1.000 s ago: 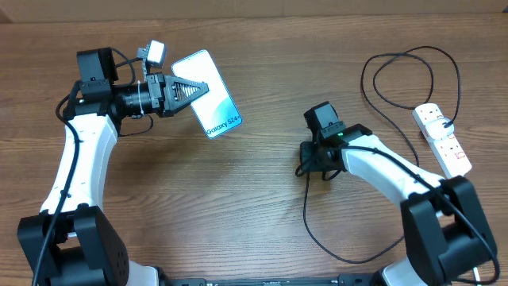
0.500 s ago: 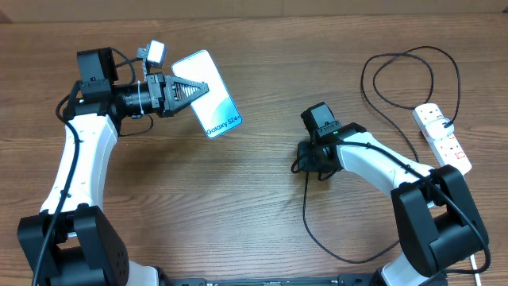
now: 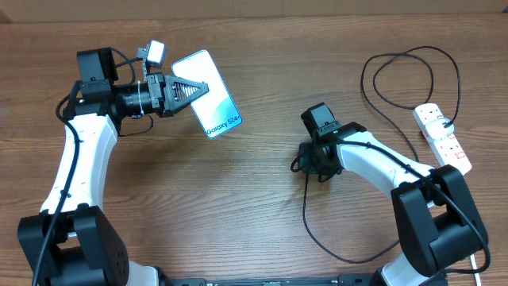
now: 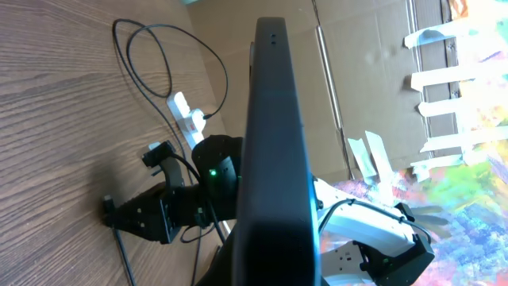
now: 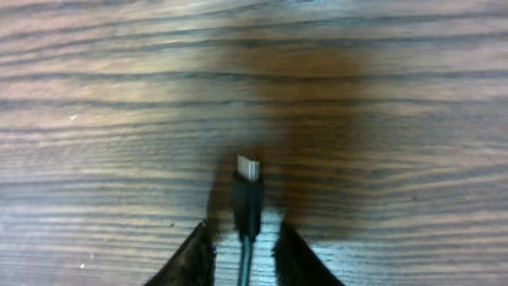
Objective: Plug charger to phone and switch on socket
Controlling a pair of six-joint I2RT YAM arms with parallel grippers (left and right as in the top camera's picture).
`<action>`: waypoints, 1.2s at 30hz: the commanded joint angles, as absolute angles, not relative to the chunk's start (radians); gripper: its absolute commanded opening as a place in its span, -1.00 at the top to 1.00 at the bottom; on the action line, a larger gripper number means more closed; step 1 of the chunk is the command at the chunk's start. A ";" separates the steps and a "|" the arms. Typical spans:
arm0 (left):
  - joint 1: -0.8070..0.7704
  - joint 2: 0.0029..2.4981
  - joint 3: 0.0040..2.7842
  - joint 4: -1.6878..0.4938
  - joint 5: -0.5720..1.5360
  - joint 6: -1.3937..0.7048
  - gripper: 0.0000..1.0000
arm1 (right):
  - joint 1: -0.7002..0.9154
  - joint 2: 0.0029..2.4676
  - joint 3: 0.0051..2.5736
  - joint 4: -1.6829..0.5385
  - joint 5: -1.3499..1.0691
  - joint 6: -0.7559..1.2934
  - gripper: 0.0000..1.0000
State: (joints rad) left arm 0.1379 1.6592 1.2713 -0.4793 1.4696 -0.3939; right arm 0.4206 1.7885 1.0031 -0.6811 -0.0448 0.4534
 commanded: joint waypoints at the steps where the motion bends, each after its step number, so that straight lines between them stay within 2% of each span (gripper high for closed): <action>1: 0.134 1.649 1.289 -0.479 1.508 -0.405 0.91 | 0.433 1.863 0.972 -0.662 -0.057 0.459 0.81; 2: 0.134 1.649 1.289 -0.479 1.508 -0.405 0.91 | 0.438 1.876 0.972 -0.649 -0.066 0.444 0.92; 7: 0.134 1.649 1.289 -0.492 1.509 -0.408 0.92 | 0.441 1.888 0.978 -0.631 -0.141 0.357 0.92; 12: 0.134 1.649 1.289 -0.497 1.509 -0.407 0.91 | 0.393 1.822 1.058 -0.744 -0.281 0.301 0.92; 18: 0.134 1.649 1.289 -0.497 1.512 -0.407 0.92 | 0.276 1.618 1.088 -0.793 -0.818 0.080 0.92; 24: 0.134 1.649 1.289 -0.496 1.517 -0.396 0.91 | 0.241 1.502 1.088 -0.824 -1.236 -0.111 0.92; 36: 0.075 1.649 1.289 -0.437 1.581 -0.369 0.92 | 0.400 1.502 1.084 -0.780 -1.259 -0.076 0.92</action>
State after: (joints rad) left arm 0.0975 1.6592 1.2713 -0.4500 1.5200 -0.3893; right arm 0.3786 1.5047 1.0744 -0.7856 -1.2163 -0.0731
